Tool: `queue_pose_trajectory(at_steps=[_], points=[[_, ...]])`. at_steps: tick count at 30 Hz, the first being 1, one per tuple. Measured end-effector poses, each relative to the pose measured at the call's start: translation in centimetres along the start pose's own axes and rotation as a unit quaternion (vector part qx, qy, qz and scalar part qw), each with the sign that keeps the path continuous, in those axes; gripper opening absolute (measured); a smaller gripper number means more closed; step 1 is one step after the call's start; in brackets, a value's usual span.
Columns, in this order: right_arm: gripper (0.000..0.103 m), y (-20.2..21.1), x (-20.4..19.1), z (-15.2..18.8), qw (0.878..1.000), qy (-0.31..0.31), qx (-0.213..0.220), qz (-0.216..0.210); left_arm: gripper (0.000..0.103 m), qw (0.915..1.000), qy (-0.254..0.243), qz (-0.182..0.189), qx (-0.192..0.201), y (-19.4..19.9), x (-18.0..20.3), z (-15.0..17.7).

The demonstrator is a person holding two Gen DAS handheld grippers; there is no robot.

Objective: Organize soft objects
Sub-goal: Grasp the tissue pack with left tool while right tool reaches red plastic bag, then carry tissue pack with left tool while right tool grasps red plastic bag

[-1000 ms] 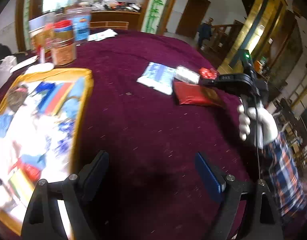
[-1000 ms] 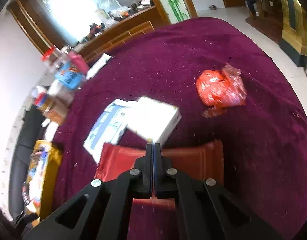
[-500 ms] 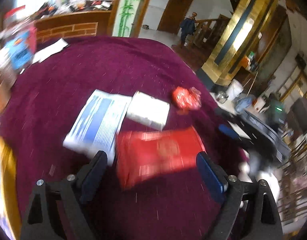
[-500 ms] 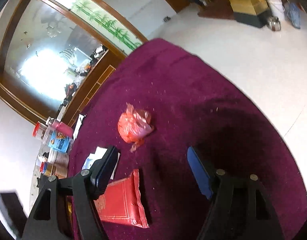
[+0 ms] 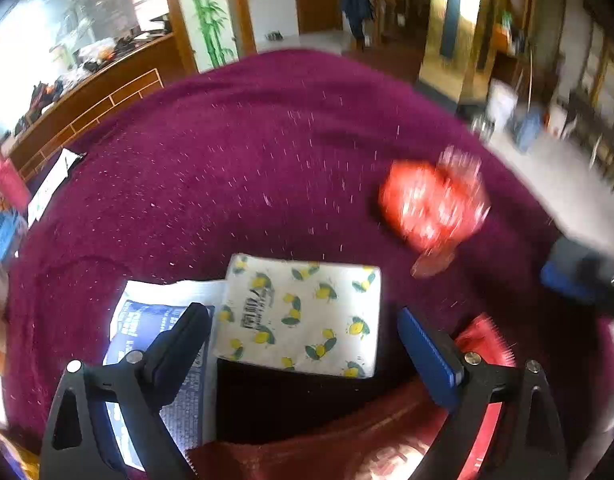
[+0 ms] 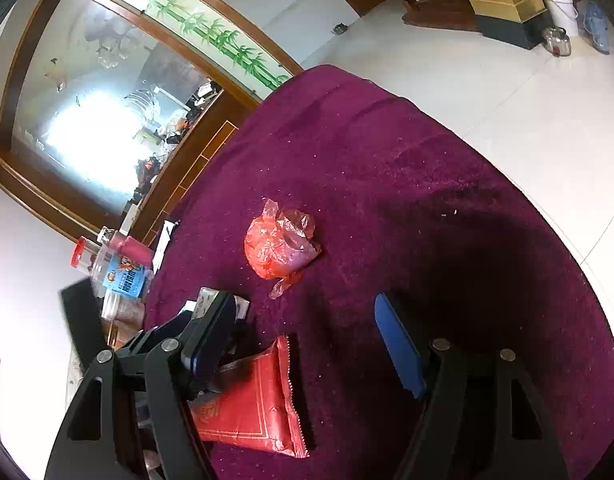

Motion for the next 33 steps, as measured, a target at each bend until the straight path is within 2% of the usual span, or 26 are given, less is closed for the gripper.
queue_pose_trajectory(at_steps=[2, 3, 6, 9, 15, 18, 21, 24, 26, 27, 28, 29, 30, 33], points=[[0.071, -0.2, 0.0, 0.0, 1.000, 0.004, -0.002, 0.003, 0.091, 0.9998, -0.014, -0.016, 0.004, 0.3, 0.1, 0.1], [0.071, -0.3, 0.0, 0.1, 1.000, 0.006, -0.003, 0.005, 0.075, 1.0000, -0.004, -0.005, -0.002, 0.4, 0.1, 0.2], [0.071, -0.7, 0.0, 0.3, 1.000, 0.013, -0.007, 0.012, 0.075, 0.9989, 0.033, 0.033, 0.001, 1.7, -0.4, 0.4], [0.071, -0.9, -0.1, 0.4, 1.000, 0.023, -0.007, 0.010, 0.075, 0.9972, 0.050, 0.050, 0.024, 4.1, -0.6, 1.0], [0.071, -1.2, -1.4, 0.7, 0.999, 0.049, -0.012, 0.013, 0.075, 0.9889, 0.083, 0.100, 0.073, 12.4, -2.0, 4.3], [0.072, -1.8, -2.4, -0.3, 0.999, 0.036, -0.019, 0.019, 0.076, 0.9839, 0.101, 0.117, 0.089, 17.2, -3.8, 7.4], [0.074, -3.6, -4.0, -1.5, 0.996, 0.062, -0.041, 0.049, 0.076, 0.9782, 0.133, 0.126, 0.098, 21.4, -6.9, 12.0], [0.074, -5.6, -4.8, -2.2, 0.992, 0.082, -0.057, 0.079, 0.076, 0.9743, 0.167, 0.112, 0.102, 24.5, -10.0, 16.6], [0.074, -6.7, -5.0, -2.1, 0.989, 0.091, -0.065, 0.095, 0.076, 0.9708, 0.197, 0.091, 0.103, 26.3, -12.6, 20.2], [0.070, -7.0, -5.2, -2.0, 0.988, 0.097, -0.067, 0.102, 0.076, 0.9690, 0.209, 0.081, 0.103, 26.9, -13.5, 21.6], [0.045, -7.3, -5.3, -1.9, 0.985, 0.107, -0.067, 0.114, 0.076, 0.9662, 0.227, 0.067, 0.104, 27.7, -14.7, 23.4], [0.027, -7.5, -5.6, -1.6, 0.982, 0.123, -0.069, 0.122, 0.076, 0.9635, 0.240, 0.058, 0.103, 28.2, -15.6, 24.8], [0.020, -7.4, -5.8, -1.2, 0.980, 0.136, -0.076, 0.121, 0.076, 0.9599, 0.257, 0.049, 0.101, 28.8, -16.7, 26.6], [0.019, -5.7, -7.4, -0.5, 0.976, 0.171, -0.057, 0.122, 0.076, 0.9479, 0.303, 0.027, 0.096, 29.9, -19.2, 31.3]])
Point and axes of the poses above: each gripper's, at about its wrist camera, not at the fingertips, and y roughly against the way its jaws point, x to its right, z to its underside, the point moved 7 cm from there along -y, roughly the way its jaws point, and after that the axes turned 3 degrees about z, right-handed, at the moved point
